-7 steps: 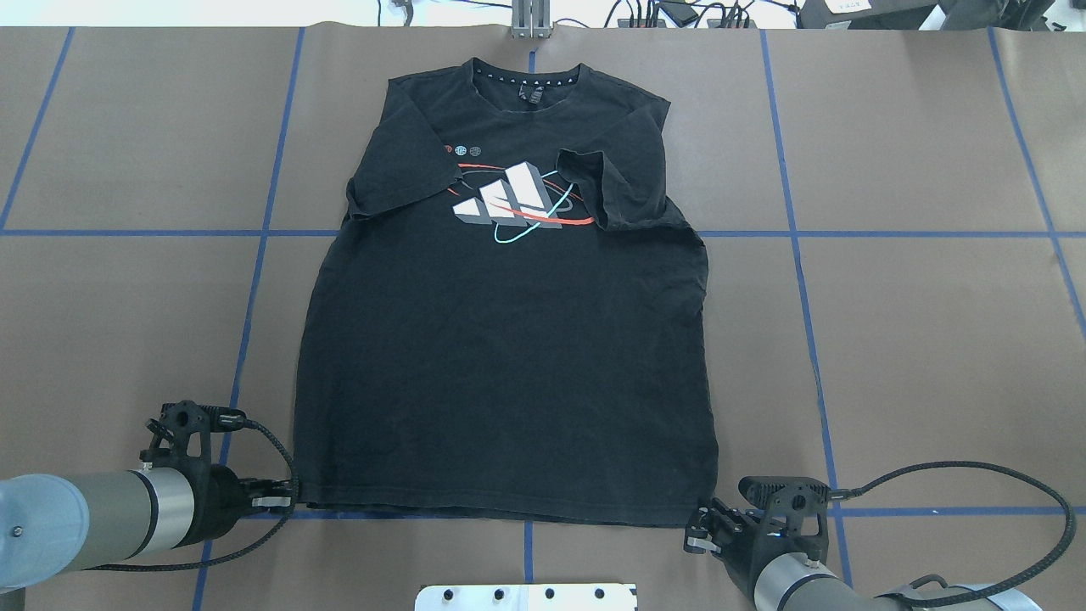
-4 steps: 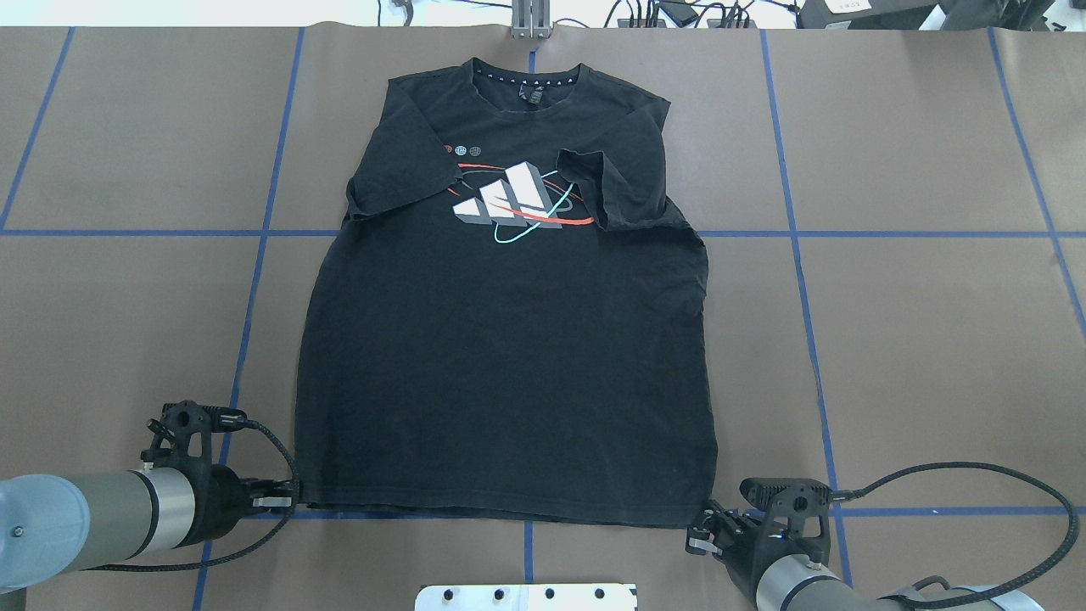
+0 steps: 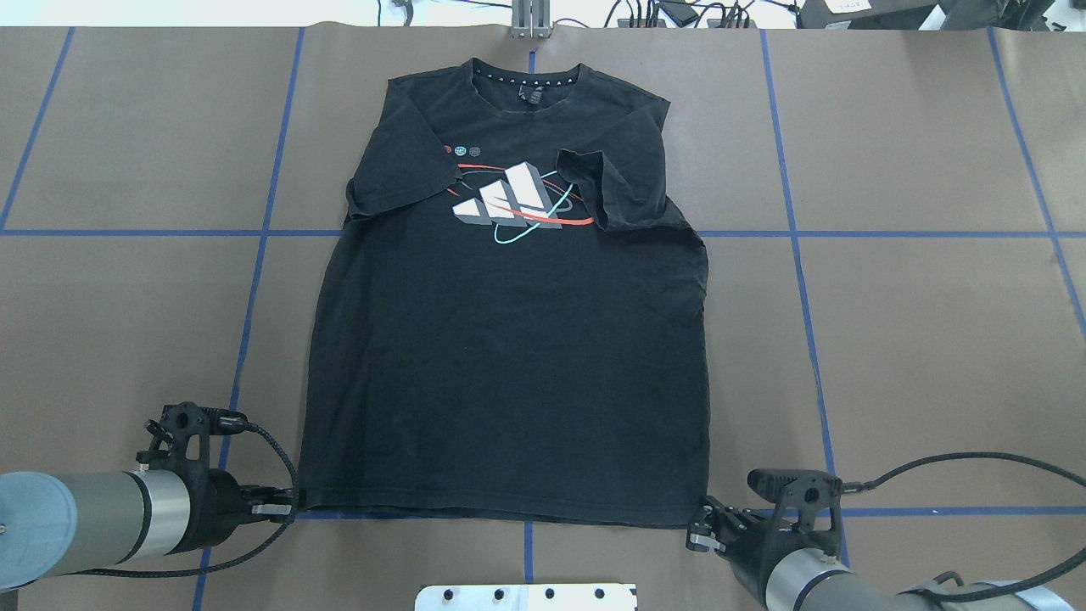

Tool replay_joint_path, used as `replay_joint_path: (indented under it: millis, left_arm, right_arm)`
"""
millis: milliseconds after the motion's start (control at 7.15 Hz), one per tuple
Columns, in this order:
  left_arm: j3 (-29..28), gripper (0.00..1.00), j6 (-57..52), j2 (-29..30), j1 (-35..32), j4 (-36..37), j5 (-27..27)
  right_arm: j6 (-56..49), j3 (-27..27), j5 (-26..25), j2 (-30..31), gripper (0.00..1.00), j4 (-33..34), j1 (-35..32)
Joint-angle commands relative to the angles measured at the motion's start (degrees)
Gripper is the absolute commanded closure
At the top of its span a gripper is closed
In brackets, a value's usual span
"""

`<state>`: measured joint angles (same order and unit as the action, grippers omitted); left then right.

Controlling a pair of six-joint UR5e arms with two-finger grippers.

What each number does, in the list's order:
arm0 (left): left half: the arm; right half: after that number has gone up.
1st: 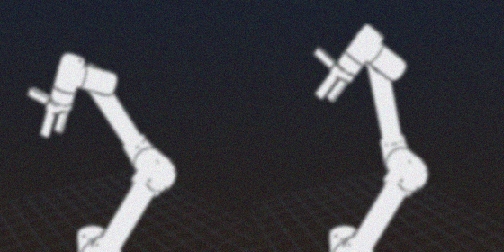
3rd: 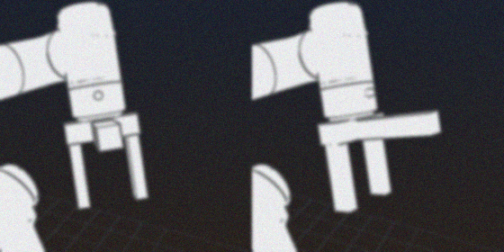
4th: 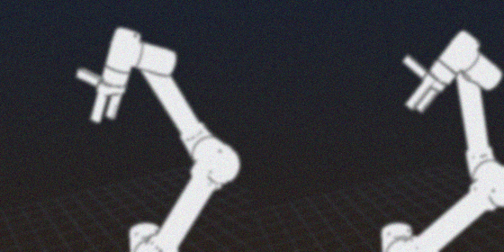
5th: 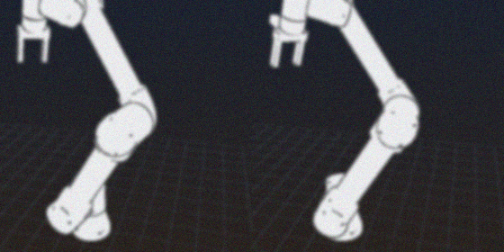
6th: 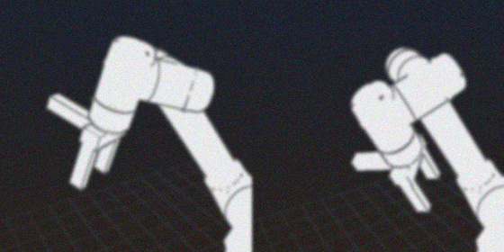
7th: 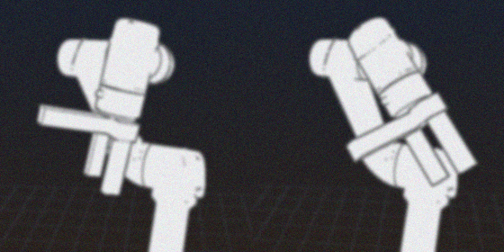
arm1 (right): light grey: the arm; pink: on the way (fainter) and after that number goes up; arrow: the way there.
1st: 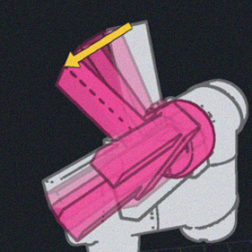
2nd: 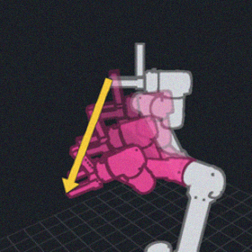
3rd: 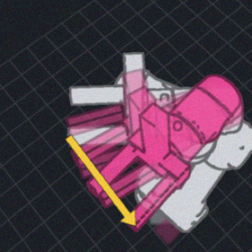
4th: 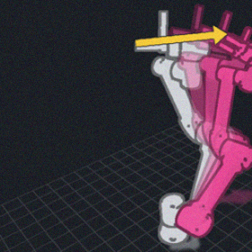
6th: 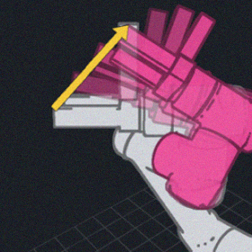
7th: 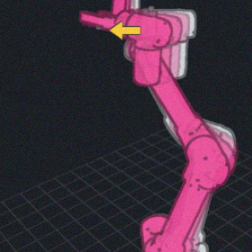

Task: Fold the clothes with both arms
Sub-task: 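Lower both grippers and pinch the hem corners nearest the robot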

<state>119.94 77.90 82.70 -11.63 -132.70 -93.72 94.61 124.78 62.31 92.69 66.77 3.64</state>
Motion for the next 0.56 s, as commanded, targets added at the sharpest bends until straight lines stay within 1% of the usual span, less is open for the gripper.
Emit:
replay_joint_path:
  millis: [0,140,280,419]
  left_arm:
    - [2.8,1.00,-2.5,0.0,-3.6,1.3,-5.1]
    - [6.4,1.00,-5.4,0.5,-6.3,6.7,-8.4]
    - [11.5,1.00,-7.2,0.6,-7.8,12.5,-11.3]
    - [15.5,1.00,-9.7,0.7,-8.9,16.2,-14.6]
  right_arm:
    - [-3.0,3.8,10.0,0.3,1.00,0.1,-8.6]
    - [-5.9,5.0,15.6,0.3,1.00,0.0,-12.9]
    - [-8.3,6.3,22.5,0.6,1.00,0.0,-16.4]
    - [-9.9,8.9,28.9,1.9,1.00,0.0,-18.2]
